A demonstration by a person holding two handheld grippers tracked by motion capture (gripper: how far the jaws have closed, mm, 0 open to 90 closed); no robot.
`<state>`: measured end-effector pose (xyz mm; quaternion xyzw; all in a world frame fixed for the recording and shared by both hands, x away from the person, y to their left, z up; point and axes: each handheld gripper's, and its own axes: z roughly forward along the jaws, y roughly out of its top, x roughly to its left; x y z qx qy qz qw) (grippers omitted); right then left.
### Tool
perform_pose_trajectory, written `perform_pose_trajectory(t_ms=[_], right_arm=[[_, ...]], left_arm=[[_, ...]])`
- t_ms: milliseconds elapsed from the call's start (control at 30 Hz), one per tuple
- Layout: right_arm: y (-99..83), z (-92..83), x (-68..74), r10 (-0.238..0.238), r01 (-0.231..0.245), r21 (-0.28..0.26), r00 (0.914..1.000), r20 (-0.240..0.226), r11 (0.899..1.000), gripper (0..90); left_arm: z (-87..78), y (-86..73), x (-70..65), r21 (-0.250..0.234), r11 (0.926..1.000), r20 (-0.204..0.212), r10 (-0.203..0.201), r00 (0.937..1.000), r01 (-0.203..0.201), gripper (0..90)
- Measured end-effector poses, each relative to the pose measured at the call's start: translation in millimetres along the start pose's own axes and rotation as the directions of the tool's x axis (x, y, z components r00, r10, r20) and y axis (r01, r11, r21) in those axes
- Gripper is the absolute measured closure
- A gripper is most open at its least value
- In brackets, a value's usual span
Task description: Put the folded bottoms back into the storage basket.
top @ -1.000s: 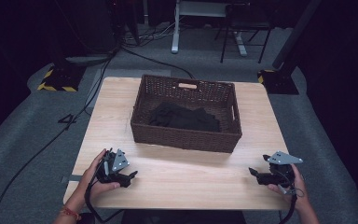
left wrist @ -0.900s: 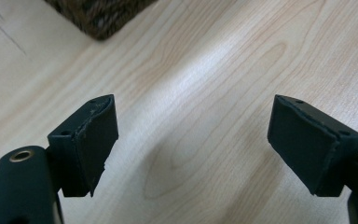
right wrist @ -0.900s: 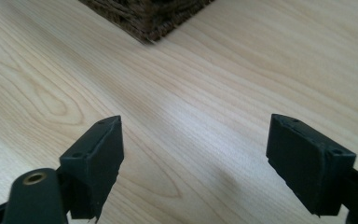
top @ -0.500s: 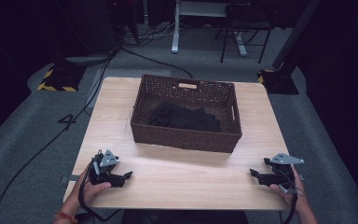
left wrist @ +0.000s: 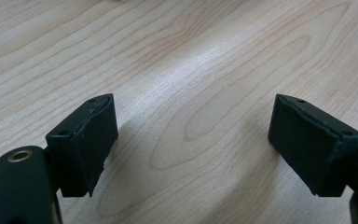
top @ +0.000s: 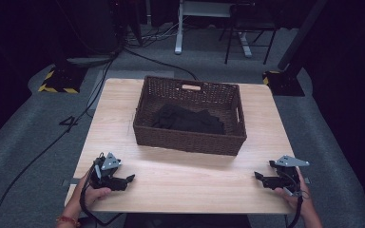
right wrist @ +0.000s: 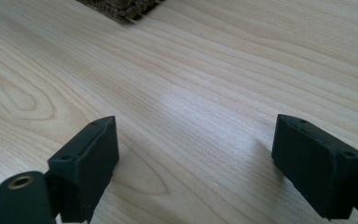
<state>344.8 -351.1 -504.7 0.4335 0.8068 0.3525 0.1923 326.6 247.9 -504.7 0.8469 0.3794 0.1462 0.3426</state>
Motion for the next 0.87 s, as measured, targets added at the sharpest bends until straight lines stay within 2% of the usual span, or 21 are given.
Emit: perform_pose_trajectory(t_ms=[867], right_arm=[[0.0,0.0,0.0,0.000,0.000,0.000,1.0000,0.000,1.000,15.1]], left_arm=[[1.5,1.6,0.1,0.002,1.0000,-0.008,-0.004,1.0000,0.004,15.2]])
